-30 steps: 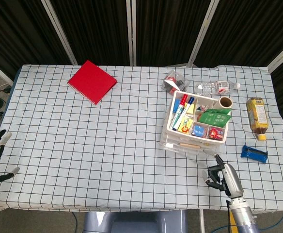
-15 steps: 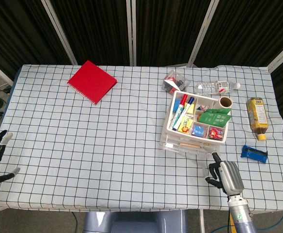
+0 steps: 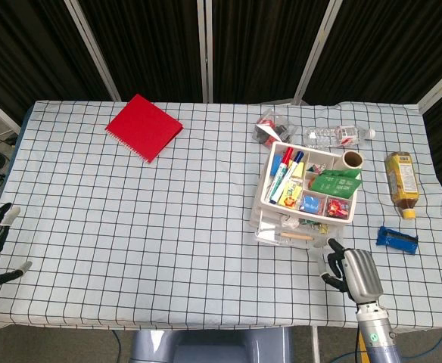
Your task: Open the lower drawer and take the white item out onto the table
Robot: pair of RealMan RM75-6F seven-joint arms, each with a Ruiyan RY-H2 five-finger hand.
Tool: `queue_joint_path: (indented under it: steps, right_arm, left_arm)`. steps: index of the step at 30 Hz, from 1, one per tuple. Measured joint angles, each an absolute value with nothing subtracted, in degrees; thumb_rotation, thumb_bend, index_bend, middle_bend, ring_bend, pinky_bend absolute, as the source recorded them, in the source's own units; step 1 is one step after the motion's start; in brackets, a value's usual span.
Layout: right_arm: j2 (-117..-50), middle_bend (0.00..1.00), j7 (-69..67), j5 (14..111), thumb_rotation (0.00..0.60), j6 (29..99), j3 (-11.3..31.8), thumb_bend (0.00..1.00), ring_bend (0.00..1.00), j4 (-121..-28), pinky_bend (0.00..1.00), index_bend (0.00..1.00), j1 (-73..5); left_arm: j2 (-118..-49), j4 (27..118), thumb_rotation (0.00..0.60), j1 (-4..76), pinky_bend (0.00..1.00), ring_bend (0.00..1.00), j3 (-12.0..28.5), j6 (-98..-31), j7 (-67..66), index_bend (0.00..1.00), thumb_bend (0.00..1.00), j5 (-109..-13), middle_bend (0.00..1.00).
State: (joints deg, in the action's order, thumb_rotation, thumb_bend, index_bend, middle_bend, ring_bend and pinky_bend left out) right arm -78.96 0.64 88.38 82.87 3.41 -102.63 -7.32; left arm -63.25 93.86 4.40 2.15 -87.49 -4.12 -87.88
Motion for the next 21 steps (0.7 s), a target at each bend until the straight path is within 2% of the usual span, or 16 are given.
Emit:
queue_joint_path:
  steps: [21]
  right_arm:
    - [-76.7, 0.93, -1.3, 92.6, 0.6, 85.5, -0.1, 0.4, 0.92, -103.3, 0.74, 0.47, -5.2]
  left_arm:
    - [-63.1, 93.9, 0.6, 4.4, 0.0, 0.0, 2.2, -87.4, -3.9, 0.0, 0.11, -87.7, 0.0]
